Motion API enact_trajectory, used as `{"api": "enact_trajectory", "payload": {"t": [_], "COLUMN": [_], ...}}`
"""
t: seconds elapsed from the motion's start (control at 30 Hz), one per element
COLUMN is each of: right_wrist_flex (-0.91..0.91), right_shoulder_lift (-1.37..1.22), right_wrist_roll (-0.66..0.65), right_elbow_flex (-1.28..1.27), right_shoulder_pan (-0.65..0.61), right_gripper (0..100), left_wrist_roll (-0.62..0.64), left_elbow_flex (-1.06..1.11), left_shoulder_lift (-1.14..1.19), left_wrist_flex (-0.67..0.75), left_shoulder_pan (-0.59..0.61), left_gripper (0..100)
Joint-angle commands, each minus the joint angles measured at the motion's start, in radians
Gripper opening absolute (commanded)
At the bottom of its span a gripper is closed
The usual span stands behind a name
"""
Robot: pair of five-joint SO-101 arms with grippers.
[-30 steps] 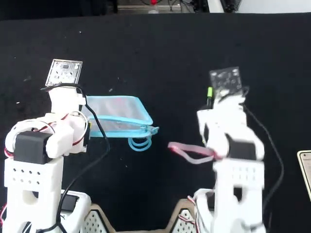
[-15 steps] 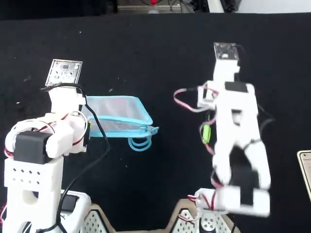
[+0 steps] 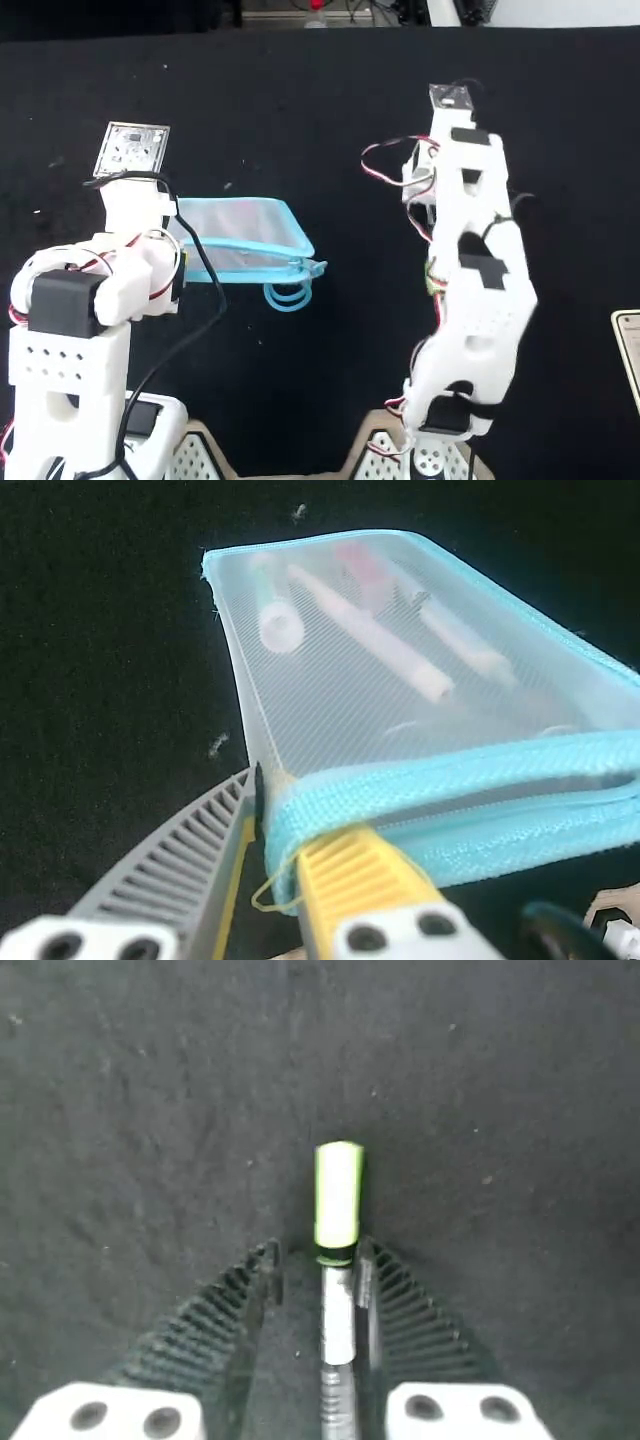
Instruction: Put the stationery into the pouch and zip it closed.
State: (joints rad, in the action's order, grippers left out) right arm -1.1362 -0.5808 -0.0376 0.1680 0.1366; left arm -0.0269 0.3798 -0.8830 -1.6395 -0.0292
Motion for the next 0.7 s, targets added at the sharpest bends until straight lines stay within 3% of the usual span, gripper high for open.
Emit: {"api": "enact_trajectory", "payload": {"t": [0.0, 0.07, 0.3, 0.5, 0.67], "right_wrist_flex": [-0.16, -0.218, -0.402, -0.499, -0.451], "right_shoulder_lift": [-0.091, -0.145, -0.249, -0.242, -0.117], "right_wrist_roll": [-0.003, -0.003, -0.133, -0.259, -0.304], "right_elbow_flex": [0.237, 0.323, 0.512, 0.506, 0.328], "right_shoulder_pan": [0.009, 0.009, -0.008, -0.028, -0.052], "right_gripper": [6.7, 1.3, 1.0, 1.1, 1.1], "left_wrist_roll": [-0.009, -0.009, -0.009, -0.009, -0.009], "left_elbow_flex": [-0.008, -0.008, -0.008, -0.008, -0.008], "left_shoulder_lift": [-0.017, -0.017, -0.017, -0.017, -0.017], "left_wrist_flex": [-0.005, -0.005, -0.005, -0.005, -0.005], "left_shoulder_pan": [-0.013, -0.013, -0.013, -0.013, -0.013], "left_gripper": [3, 3, 3, 3, 3]}}
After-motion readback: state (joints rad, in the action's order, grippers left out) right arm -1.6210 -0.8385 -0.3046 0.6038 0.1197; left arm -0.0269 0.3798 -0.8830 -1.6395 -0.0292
